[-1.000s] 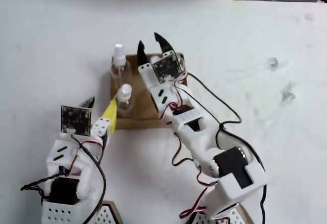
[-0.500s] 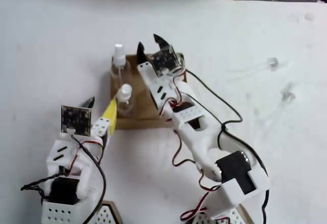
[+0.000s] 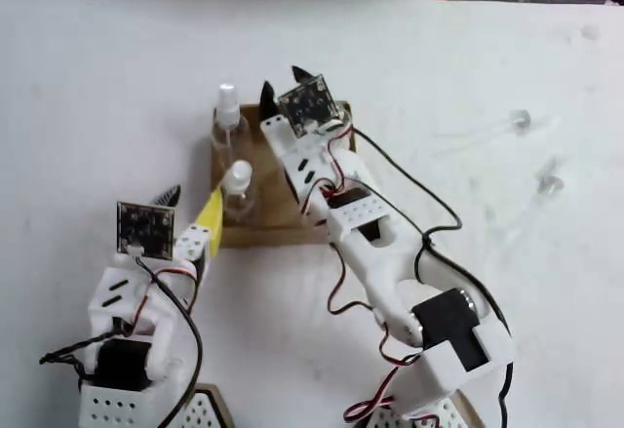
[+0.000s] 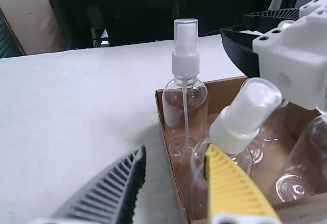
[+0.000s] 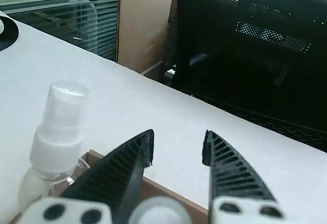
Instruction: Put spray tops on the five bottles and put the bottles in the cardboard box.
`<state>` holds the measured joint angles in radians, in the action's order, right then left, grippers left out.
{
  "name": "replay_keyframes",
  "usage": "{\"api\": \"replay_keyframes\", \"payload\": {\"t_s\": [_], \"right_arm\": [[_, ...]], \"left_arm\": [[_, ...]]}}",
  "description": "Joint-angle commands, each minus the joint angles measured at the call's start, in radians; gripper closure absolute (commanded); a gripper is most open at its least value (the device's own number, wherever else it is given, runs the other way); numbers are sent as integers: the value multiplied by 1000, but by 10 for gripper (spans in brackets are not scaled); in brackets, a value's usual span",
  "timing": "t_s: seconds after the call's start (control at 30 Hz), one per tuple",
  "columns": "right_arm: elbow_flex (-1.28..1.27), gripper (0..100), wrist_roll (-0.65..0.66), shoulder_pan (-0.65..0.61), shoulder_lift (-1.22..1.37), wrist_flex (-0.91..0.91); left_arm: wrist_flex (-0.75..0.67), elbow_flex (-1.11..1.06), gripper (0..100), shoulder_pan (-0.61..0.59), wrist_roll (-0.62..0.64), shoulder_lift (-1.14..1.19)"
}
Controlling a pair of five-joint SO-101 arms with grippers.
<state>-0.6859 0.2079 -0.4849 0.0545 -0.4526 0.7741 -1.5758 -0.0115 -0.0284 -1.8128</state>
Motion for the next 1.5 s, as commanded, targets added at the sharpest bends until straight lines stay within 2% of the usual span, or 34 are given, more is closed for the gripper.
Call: {"api": "replay_keyframes", "payload": {"t_s": [0.0, 0.13, 0.63, 0.77, 0.87, 0.97, 1.1, 1.27, 1.4, 1.47], "right_arm": [[46, 774, 3, -10, -48, 45], [48, 704, 5, -25, -102, 148], [48, 704, 3, 5, -426, 323], [49, 704, 5, 51, -539, 386], [72, 704, 9, 116, -621, 450], [167, 720, 5, 225, -670, 613], [330, 840, 3, 410, -665, 780], [425, 981, 3, 595, -559, 822], [463, 979, -14, 696, -397, 820], [508, 975, -81, 743, -291, 820]], "left_arm": [[-5, 58, 823, 13, -9, -7], [-5, 58, 823, 13, -9, -7], [-5, 55, 823, 33, -11, -7], [-5, 55, 823, 33, -11, -7], [-5, 55, 823, 33, -11, -7], [-5, 55, 823, 33, -11, -7], [-5, 55, 823, 33, -11, -7], [-5, 55, 823, 33, -11, -7], [-5, 54, 823, 33, -11, -7], [-5, 54, 823, 33, -11, -7]]}}
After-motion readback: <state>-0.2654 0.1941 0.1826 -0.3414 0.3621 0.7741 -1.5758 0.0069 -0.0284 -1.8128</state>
